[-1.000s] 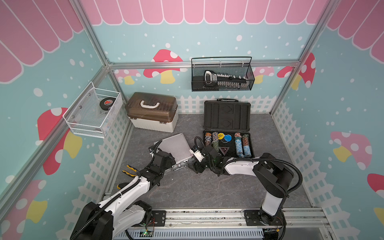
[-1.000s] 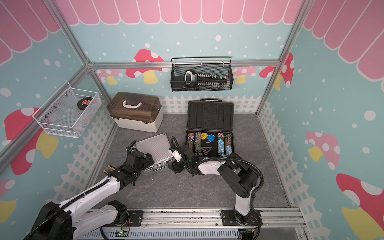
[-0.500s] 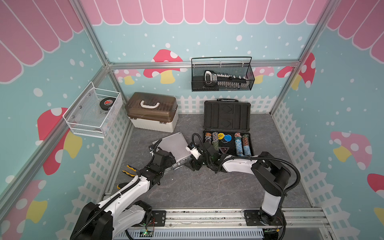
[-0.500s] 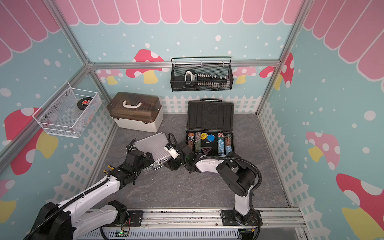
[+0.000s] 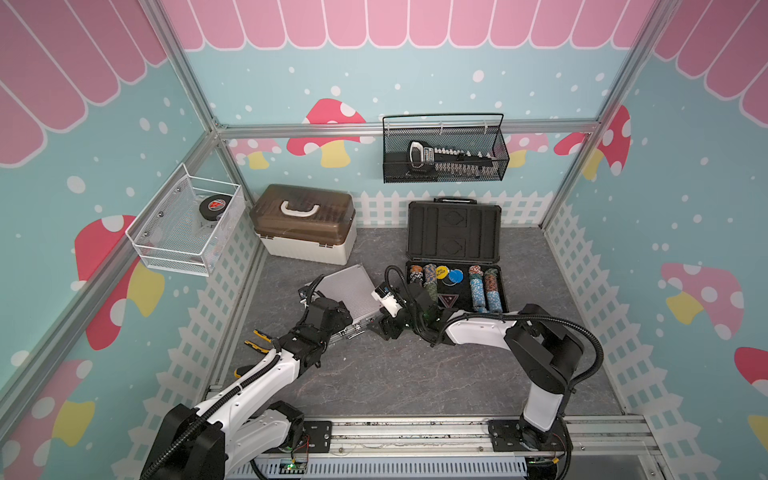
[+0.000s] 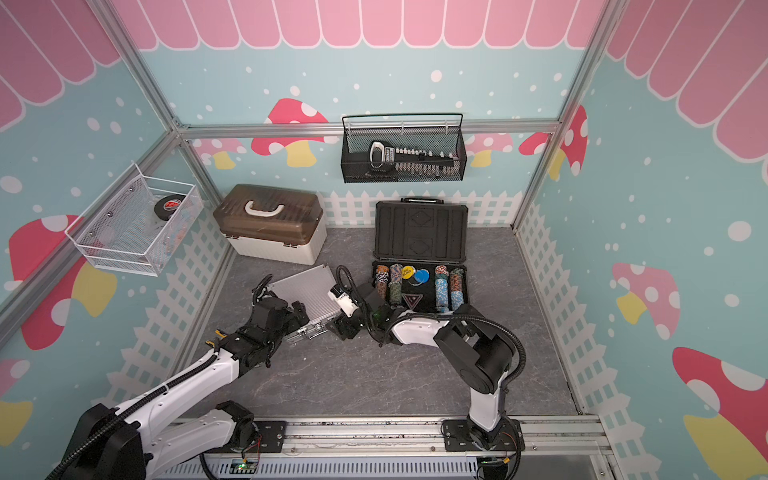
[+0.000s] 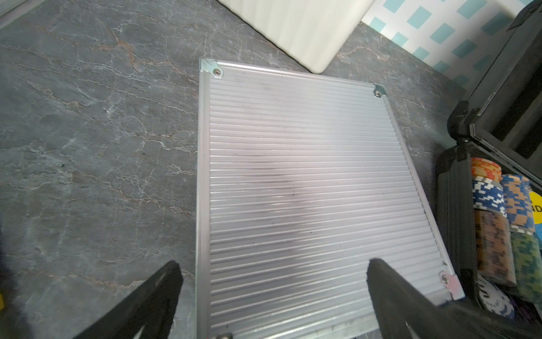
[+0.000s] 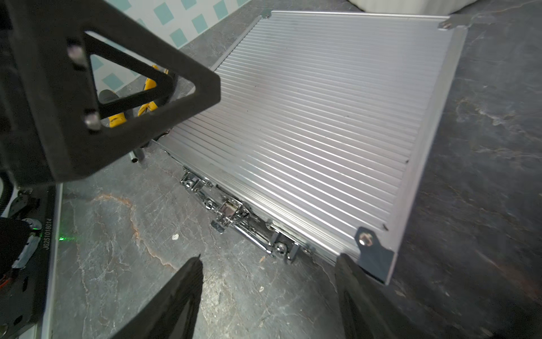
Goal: Close the poker set cases
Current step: Adjust the case lid of the poker set case.
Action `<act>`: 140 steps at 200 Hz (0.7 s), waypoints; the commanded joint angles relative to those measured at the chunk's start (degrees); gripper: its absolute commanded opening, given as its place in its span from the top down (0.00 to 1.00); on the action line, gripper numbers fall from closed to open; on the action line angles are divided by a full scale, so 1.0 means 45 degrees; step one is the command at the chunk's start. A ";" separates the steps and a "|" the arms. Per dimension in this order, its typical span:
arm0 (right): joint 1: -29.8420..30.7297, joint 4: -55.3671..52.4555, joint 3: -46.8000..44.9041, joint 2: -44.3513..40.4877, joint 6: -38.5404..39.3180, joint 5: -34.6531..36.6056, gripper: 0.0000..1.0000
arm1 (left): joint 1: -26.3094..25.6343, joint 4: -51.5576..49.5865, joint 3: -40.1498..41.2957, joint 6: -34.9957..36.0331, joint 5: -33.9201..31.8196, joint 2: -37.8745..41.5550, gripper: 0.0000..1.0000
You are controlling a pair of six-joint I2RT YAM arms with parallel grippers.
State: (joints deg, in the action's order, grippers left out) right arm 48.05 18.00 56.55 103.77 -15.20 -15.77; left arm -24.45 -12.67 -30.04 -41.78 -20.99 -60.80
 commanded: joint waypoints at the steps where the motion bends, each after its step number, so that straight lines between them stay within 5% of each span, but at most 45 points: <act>1: -0.0180 -0.0132 -0.0429 -0.0521 0.0253 0.1170 0.27 | 0.0076 -0.0068 -0.0165 -0.0087 -0.0033 -0.0120 0.01; 140: -0.0795 -0.0310 0.1227 0.1718 0.0773 -0.1016 0.27 | 0.0076 0.0935 -0.0153 -0.0158 0.0278 -0.0979 0.01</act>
State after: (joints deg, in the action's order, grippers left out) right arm 44.29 16.73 60.23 110.08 -12.86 -18.09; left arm -24.43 -10.07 -30.04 -41.78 -20.36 -64.18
